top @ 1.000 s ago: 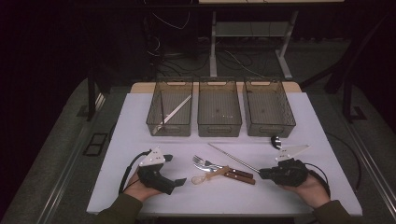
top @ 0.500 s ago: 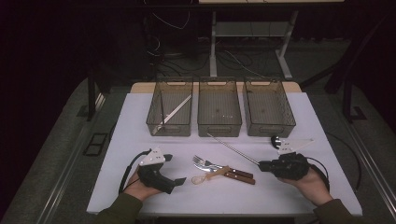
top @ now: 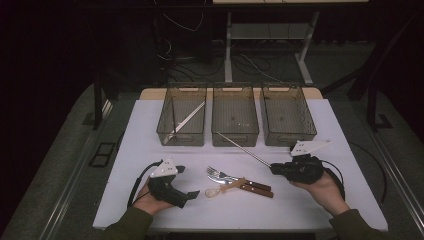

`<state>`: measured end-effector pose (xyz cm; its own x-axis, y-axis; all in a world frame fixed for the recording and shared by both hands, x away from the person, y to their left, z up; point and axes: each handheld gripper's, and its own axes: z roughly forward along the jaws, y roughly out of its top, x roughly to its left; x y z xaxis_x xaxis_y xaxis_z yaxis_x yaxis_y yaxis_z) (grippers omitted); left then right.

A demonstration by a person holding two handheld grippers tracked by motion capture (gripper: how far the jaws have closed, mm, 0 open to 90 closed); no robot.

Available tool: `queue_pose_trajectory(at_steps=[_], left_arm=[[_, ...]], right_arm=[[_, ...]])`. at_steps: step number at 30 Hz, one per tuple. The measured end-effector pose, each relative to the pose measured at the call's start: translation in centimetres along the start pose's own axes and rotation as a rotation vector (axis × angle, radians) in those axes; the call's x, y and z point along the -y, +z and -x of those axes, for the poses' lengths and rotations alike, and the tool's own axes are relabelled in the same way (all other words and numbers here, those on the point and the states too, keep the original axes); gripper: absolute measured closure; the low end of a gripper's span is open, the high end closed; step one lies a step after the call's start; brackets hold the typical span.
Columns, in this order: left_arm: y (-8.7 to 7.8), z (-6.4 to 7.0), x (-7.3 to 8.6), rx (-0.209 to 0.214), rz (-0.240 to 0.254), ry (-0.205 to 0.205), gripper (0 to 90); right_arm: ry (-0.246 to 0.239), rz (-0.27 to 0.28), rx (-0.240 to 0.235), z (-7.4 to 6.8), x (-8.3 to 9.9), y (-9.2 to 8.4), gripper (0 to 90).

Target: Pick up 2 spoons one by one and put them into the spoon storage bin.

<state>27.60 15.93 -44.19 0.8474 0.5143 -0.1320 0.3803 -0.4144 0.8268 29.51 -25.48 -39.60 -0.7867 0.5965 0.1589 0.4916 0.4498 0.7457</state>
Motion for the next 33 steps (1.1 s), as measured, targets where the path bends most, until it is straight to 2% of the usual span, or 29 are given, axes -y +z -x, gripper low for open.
queue_pose_trajectory(at_steps=[15, 20, 28, 33], left_arm=[[0.0, 0.0, 0.0, 0.002, 0.001, 0.006, 0.0], [0.0, 0.0, 0.0, 0.002, 0.001, 0.007, 0.0], [-0.1, 0.0, 0.0, 0.000, 0.012, -0.008, 0.0], [-0.1, 0.0, 0.0, 0.002, 0.015, -0.002, 0.0]], right_arm=[[0.001, 0.029, 0.018, 0.1, -3.1, 1.7, 84.4], [0.016, 0.044, 0.036, 0.2, -4.3, 2.4, 84.4], [0.024, 0.053, 0.059, 0.3, -6.7, 3.8, 84.4], [0.036, 0.046, 0.070, 0.4, -8.5, 5.2, 84.4]])
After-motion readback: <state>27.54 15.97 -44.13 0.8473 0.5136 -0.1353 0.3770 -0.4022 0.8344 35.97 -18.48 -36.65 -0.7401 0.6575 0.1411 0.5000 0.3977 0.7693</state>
